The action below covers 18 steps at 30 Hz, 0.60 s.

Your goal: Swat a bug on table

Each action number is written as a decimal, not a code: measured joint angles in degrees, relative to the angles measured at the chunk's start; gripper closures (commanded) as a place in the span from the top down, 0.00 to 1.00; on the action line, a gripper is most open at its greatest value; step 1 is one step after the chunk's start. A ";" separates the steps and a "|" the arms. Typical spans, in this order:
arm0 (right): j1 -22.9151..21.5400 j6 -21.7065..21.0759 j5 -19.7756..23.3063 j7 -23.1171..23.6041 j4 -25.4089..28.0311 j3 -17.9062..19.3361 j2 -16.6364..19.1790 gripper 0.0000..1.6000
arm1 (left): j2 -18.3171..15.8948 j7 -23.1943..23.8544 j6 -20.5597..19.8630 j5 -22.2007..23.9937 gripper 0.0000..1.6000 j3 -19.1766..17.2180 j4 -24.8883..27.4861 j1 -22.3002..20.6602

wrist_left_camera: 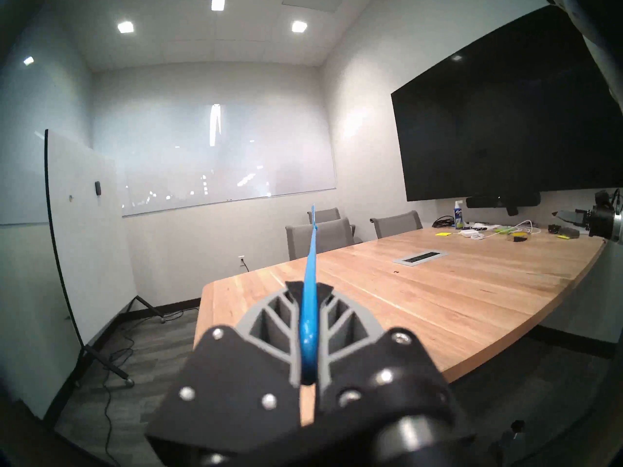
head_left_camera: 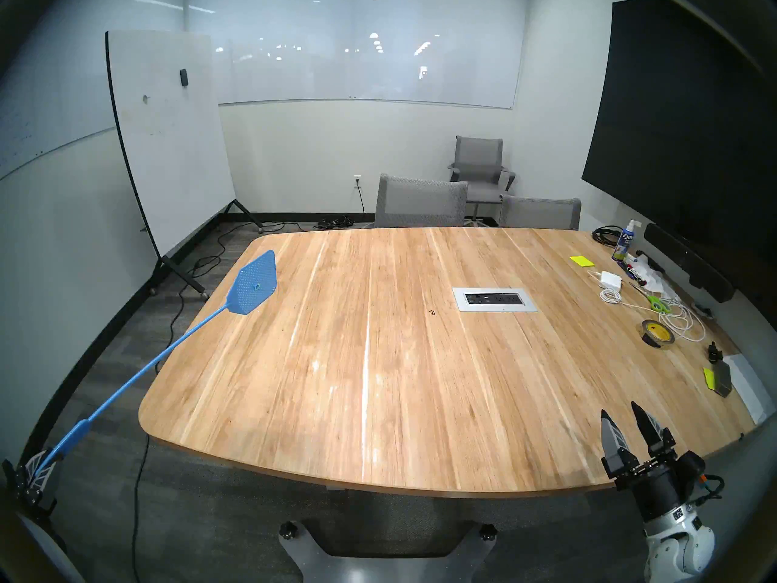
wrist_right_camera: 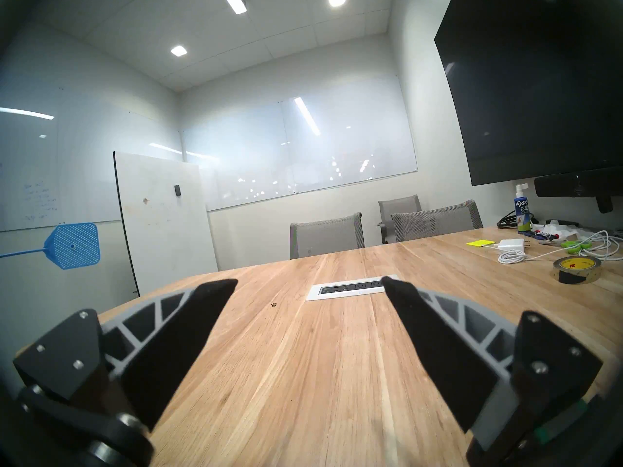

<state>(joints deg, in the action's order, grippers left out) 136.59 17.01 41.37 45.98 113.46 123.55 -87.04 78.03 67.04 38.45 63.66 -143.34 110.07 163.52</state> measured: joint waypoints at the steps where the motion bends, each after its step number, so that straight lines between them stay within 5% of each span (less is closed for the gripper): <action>1: 0.00 0.00 0.00 0.00 0.00 0.00 0.00 1.00 | 0.45 -0.60 0.59 -0.71 0.00 0.04 0.56 0.07; 18: -0.06 -0.01 -0.02 0.11 -0.01 0.08 -0.07 1.00 | 11.42 -14.84 14.33 -23.89 0.00 6.45 7.30 0.67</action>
<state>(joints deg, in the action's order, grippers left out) 136.53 16.99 41.35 46.10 113.45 123.63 -87.11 89.45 52.20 52.78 39.77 -136.89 117.37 164.20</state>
